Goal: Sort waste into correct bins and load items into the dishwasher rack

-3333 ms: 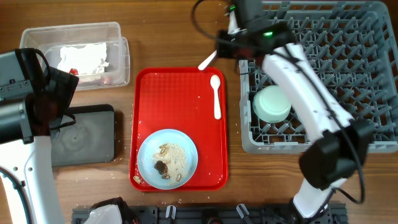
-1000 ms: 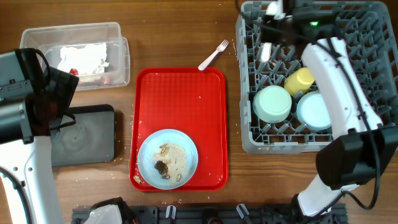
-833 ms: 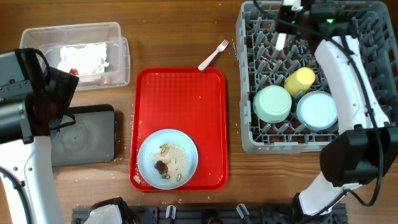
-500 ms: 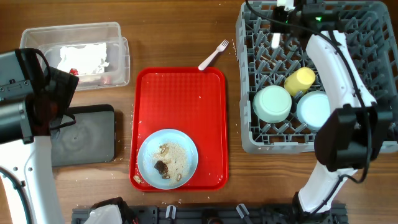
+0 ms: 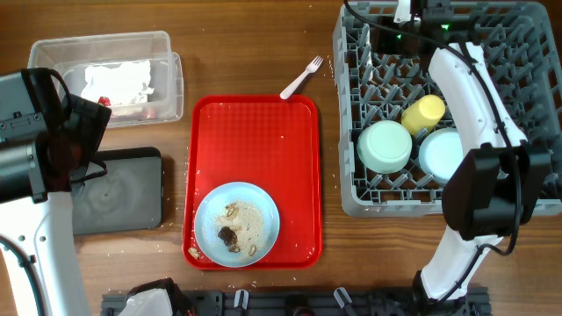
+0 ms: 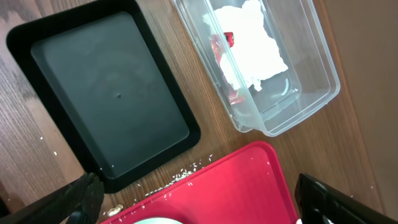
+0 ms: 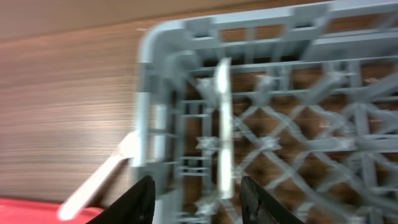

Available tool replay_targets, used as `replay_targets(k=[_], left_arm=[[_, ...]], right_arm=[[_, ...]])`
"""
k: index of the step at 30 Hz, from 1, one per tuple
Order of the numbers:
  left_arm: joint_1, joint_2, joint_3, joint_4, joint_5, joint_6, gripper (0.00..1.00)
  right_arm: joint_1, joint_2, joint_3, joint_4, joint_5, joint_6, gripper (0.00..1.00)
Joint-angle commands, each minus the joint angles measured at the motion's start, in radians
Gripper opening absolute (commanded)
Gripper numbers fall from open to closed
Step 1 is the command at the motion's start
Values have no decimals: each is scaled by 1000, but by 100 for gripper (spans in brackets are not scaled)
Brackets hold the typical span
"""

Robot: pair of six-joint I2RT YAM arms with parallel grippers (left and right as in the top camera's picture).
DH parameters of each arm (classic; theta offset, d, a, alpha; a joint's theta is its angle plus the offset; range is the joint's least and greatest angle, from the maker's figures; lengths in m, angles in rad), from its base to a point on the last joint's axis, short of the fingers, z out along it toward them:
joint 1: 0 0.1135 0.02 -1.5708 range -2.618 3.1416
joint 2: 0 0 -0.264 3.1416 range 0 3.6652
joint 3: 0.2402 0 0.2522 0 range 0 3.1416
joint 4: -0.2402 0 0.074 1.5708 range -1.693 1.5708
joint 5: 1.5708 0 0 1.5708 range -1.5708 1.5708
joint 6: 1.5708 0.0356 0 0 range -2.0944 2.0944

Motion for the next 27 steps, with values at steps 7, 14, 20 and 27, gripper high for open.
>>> replay_targets(k=[7, 14, 20, 27], left_arm=[[5, -6, 3, 0, -13, -16, 100], [5, -6, 3, 0, -13, -16, 100], [5, -6, 3, 0, -13, -16, 100], [5, -6, 3, 0, -13, -16, 100]], right_arm=[[262, -65, 3, 36, 74, 293, 59], [393, 9, 3, 120, 315, 472, 59], [396, 139, 5, 192, 315, 520, 61], [396, 256, 23, 192, 319, 584, 61]])
